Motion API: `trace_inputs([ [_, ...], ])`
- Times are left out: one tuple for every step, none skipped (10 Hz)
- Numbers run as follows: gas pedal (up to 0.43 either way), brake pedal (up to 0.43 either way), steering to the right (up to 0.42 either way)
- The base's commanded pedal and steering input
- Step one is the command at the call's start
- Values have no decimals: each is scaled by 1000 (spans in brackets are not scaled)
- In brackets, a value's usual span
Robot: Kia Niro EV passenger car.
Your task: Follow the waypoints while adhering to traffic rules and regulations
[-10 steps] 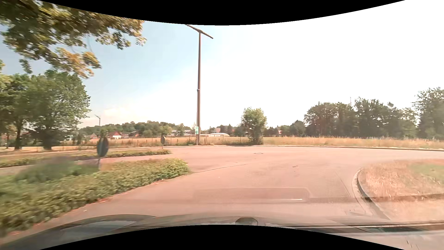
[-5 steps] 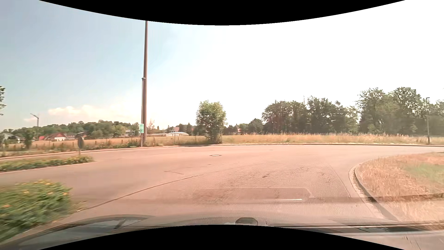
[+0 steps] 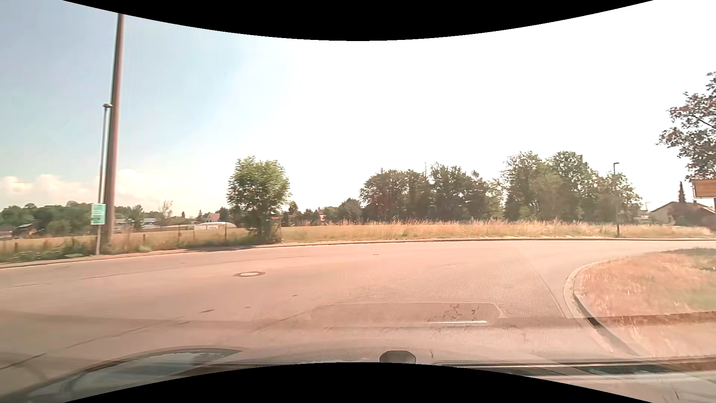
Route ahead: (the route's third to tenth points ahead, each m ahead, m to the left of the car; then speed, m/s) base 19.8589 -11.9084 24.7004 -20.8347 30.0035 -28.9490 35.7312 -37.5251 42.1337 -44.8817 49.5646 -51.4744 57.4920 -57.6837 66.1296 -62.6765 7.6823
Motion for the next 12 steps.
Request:
trace_inputs([
  [98, 0, 237],
  [98, 0, 237],
  [98, 0, 238],
  [98, 0, 239],
  [110, 0, 239],
  [110, 0, 238],
  [118, 0, 235],
  [150, 0, 232],
  [157, 0, 230],
  [169, 0, 230],
  [169, 0, 229],
  [177, 0, 227],
])
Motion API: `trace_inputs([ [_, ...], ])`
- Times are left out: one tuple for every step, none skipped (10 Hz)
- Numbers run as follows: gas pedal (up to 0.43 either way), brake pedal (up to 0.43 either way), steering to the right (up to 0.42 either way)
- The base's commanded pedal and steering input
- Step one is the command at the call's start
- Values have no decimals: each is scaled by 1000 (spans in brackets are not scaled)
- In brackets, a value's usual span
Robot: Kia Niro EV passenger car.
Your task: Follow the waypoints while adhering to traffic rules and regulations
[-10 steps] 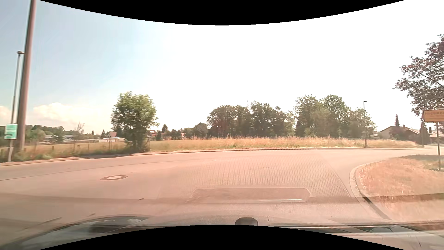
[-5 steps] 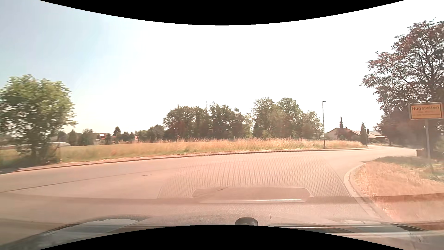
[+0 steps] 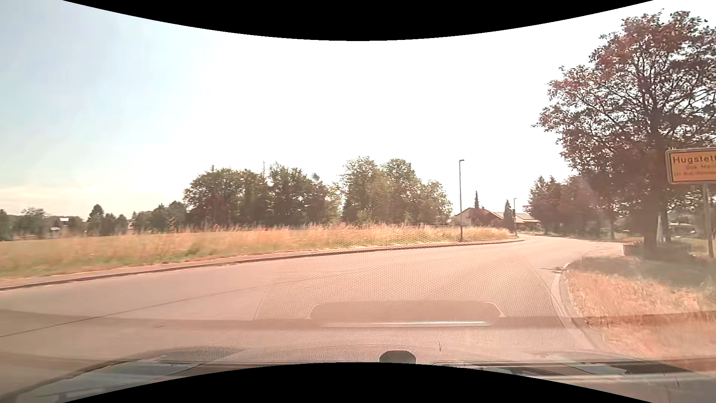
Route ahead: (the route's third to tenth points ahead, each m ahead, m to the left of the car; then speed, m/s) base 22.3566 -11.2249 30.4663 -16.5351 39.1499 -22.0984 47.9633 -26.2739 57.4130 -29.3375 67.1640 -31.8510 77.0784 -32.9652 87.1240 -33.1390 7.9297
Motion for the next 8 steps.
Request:
trace_inputs([
  [177, 0, 225],
  [177, 0, 224],
  [177, 0, 222],
  [177, 0, 220],
  [189, 0, 216],
  [209, 0, 209],
  [220, 0, 203],
  [220, 0, 195],
])
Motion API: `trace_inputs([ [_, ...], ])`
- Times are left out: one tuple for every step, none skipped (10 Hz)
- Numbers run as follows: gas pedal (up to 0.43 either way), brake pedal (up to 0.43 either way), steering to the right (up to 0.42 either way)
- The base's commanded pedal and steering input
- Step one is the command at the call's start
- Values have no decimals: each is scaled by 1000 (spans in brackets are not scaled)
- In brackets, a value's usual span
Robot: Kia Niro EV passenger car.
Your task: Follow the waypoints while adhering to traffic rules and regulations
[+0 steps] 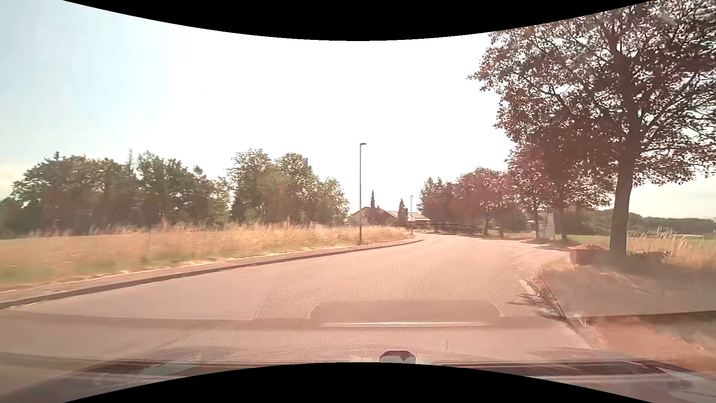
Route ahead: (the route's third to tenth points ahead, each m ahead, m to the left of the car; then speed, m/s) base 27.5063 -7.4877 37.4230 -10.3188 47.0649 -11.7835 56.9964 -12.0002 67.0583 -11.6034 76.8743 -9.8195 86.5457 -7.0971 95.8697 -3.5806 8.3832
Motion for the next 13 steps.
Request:
trace_inputs([
  [220, 0, 188],
  [228, 0, 180],
  [240, 0, 171],
  [248, 0, 166],
  [248, 0, 160],
  [248, 0, 151],
  [248, 0, 142],
  [248, 0, 133],
  [248, 0, 118],
  [248, 0, 102],
  [248, 0, 88],
  [248, 0, 72],
  [248, 0, 59],
])
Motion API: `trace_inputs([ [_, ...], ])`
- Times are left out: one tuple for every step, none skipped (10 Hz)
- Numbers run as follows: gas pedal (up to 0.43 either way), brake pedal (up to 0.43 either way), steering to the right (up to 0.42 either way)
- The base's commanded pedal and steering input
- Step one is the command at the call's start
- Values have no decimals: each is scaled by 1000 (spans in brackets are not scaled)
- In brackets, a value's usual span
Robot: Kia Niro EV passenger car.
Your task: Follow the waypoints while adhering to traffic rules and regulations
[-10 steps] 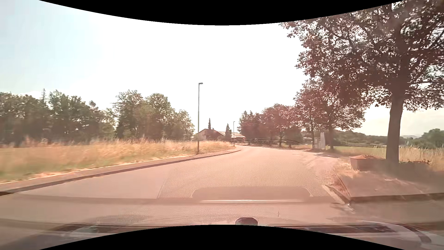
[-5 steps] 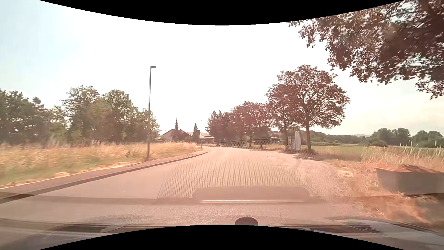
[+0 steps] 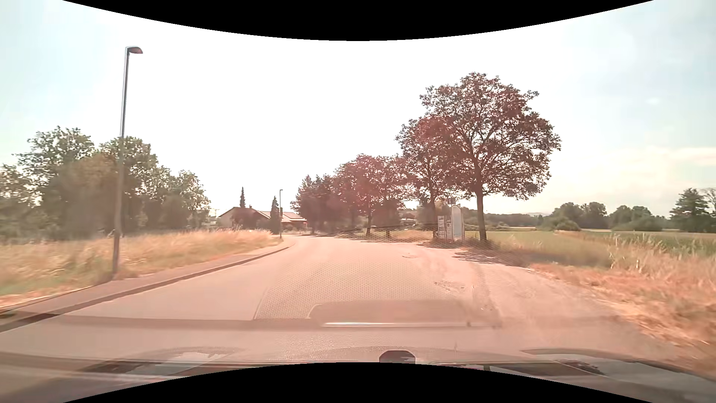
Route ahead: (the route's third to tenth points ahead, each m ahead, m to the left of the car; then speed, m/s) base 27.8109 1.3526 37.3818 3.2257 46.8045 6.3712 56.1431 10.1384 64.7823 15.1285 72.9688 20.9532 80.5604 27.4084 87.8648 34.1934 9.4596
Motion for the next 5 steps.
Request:
trace_inputs([
  [248, 0, 44],
  [248, 0, 30],
  [240, 0, 11],
  [240, 0, 0],
  [240, 0, -6],
])
